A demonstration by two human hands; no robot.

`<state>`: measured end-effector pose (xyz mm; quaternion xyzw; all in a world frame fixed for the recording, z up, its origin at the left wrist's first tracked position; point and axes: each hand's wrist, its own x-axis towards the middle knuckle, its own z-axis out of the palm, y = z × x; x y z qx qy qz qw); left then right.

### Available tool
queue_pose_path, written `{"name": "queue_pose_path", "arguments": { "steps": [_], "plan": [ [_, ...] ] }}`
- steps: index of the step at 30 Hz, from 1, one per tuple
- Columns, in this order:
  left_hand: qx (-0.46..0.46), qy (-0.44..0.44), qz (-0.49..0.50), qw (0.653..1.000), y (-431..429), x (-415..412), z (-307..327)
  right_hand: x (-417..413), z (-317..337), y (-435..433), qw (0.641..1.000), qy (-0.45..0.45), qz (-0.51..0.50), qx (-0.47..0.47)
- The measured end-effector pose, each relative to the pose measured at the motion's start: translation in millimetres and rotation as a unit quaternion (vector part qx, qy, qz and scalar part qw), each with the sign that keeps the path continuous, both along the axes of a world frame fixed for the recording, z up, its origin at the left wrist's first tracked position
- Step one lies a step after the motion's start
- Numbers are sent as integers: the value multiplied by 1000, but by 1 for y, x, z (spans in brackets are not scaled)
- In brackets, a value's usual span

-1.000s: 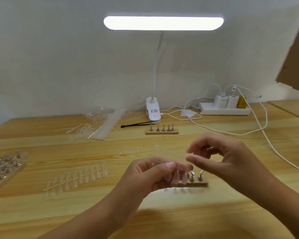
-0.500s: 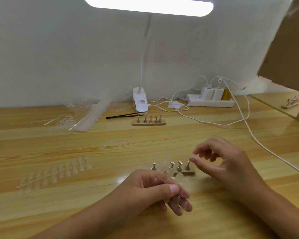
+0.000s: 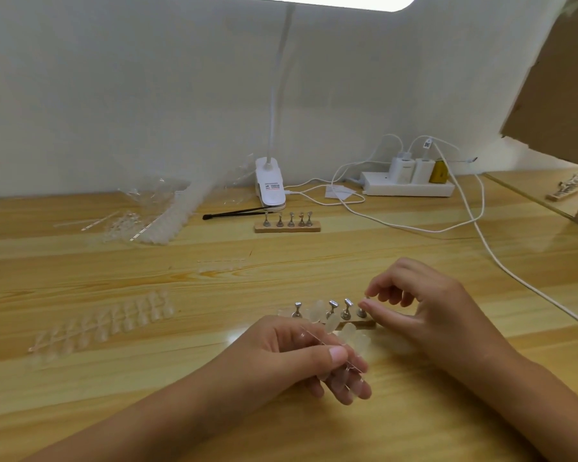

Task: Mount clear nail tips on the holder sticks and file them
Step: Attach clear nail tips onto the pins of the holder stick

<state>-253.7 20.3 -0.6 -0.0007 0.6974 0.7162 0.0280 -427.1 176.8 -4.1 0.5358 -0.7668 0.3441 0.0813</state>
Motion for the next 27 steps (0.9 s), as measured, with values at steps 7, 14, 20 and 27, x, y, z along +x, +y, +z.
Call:
{"name": "queue_pose_path", "arguments": {
  "steps": [7,14,20,27],
  "plan": [
    [-26,12,-14,1000,3,3,-3,-1,-1,-1,1000,-2,6,-3],
    [-70,26,-35,997,3,5,-12,-2,-4,-1,998,-52,17,-19],
    [-19,172,204,964,-1,2,-12,-4,-6,-1,998,-62,21,-20],
    [223,70,312,921,-21,-10,-14,-3,-7,0,999,-3,35,-19]
  ]
}}
